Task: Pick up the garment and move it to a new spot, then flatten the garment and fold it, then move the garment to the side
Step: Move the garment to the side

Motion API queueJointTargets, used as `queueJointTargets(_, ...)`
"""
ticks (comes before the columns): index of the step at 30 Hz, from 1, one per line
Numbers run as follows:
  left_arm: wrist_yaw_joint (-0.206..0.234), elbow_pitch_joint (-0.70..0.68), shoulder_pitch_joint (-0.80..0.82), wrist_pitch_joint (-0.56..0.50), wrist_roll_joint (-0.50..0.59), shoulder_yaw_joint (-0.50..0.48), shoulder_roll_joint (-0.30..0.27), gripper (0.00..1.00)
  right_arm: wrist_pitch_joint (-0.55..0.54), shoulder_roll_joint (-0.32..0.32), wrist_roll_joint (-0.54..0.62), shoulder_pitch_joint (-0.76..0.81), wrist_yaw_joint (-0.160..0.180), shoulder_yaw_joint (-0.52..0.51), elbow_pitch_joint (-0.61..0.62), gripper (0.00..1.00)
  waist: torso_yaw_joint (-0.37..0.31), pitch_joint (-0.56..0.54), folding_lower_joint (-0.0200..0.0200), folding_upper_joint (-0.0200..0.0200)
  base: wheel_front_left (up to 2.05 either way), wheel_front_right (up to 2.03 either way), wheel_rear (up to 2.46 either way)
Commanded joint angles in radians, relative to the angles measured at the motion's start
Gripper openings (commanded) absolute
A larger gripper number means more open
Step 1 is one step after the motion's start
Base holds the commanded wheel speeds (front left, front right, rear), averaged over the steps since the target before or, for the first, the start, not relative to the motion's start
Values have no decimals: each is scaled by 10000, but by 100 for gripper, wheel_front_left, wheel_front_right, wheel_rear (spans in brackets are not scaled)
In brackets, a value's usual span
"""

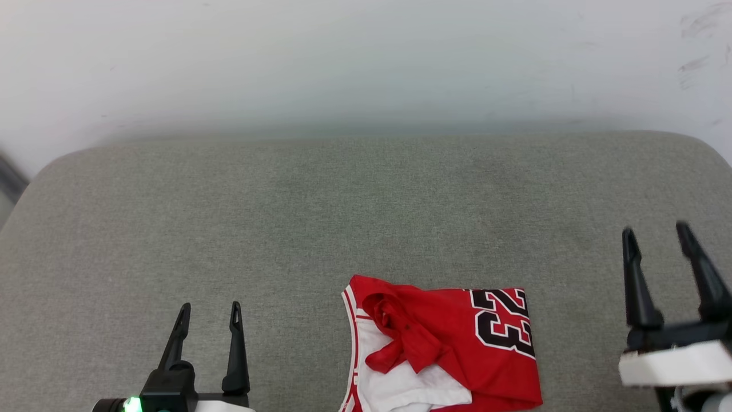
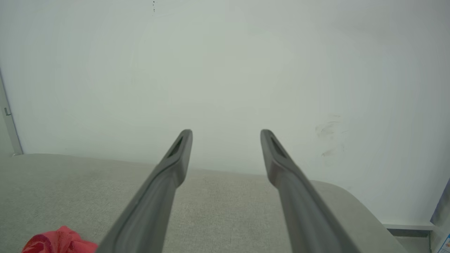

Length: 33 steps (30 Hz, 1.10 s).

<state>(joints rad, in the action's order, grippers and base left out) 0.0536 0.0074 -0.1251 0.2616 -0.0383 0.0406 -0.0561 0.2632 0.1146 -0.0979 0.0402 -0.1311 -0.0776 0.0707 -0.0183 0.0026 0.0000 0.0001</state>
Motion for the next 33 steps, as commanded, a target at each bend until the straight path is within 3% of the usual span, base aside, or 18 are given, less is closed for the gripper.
queueJointTargets(1, -42, 19, 9, 46, 29, 4, 12, 100, -158, 457, -15, -601, 8, 176, 153, 100, -2, 22, 0, -1, 0, 0, 0)
queueJointTargets(6, -82, 9, 149, 46, 53, 12, 20, 100, -1756, 1970, -292, -2218, 8, 981, 296, 100, 15, 203, 0, -1, 0, 0, 0)
queueJointTargets(9, -75, 3, 235, 46, 56, 15, 21, 100, -3832, 2742, -986, -2869, 8, 1723, 287, 100, 33, 362, 0, -1, 0, 0, 0)
queueJointTargets(18, -132, -15, 664, 46, 8, 121, 40, 100, -10119, 4595, -5646, -3263, 8, 2768, -586, 100, 156, 971, 0, -1, 0, 0, 0)
queueJointTargets(21, -172, -27, 790, 46, 8, 141, 43, 100, -10891, 4799, -6408, -3101, 7, 2796, -810, 100, 212, 1129, 0, -1, 0, 0, 0)
queueJointTargets(24, -212, -40, 1028, 46, 20, 184, 49, 100, -11581, 4501, -7651, -2859, 7, 2620, -1332, 100, 356, 1459, 0, -1, 0, 0, 0)
queueJointTargets(33, -254, -51, 1501, 46, 20, 232, 56, 100, -11399, 3480, -8464, -2997, 7, 2850, -2281, 100, 665, 2223, 0, -1, 0, 0, 0)
